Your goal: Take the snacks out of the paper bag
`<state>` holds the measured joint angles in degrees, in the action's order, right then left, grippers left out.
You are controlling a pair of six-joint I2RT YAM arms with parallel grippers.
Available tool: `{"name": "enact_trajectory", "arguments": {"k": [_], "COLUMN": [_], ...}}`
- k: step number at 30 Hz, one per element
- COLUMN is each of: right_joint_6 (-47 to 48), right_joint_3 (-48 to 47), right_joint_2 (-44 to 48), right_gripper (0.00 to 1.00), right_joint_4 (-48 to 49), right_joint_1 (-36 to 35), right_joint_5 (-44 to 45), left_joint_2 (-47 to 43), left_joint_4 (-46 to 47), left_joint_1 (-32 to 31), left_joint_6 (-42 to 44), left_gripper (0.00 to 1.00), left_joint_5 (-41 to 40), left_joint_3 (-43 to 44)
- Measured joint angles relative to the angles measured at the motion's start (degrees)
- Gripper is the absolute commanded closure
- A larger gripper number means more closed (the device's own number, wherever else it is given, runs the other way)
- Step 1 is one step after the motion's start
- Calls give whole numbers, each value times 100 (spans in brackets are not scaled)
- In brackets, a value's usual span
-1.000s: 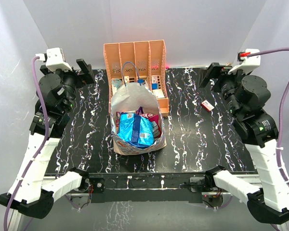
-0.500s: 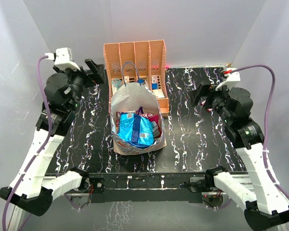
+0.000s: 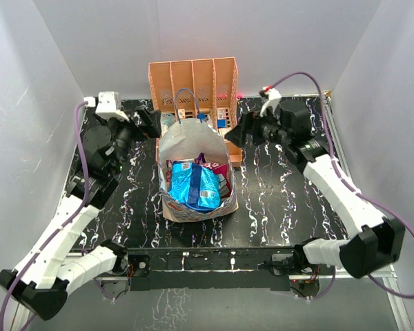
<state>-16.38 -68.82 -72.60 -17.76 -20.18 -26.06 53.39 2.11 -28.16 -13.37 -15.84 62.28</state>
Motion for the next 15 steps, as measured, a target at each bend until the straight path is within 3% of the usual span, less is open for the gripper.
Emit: {"name": "enact_trajectory", "arguments": {"k": [9,15], "right_joint_6": [282,437], "right_joint_3": [-1377,-2133], "right_joint_2": [-1665,-2538], "right_gripper": [2,2], "right_joint_4": [649,789], "right_joint_1": [-662,-789], "right_joint_5": [-319,-393], "left_joint_2": [-769,-817], "left_joint_4": [739,960], "left_joint_1": [-765,-883], "left_joint_6": [772,1071], "left_gripper": [1,2], "left_joint_5": [-960,-1375], "left_joint_3": [-498,-595]}}
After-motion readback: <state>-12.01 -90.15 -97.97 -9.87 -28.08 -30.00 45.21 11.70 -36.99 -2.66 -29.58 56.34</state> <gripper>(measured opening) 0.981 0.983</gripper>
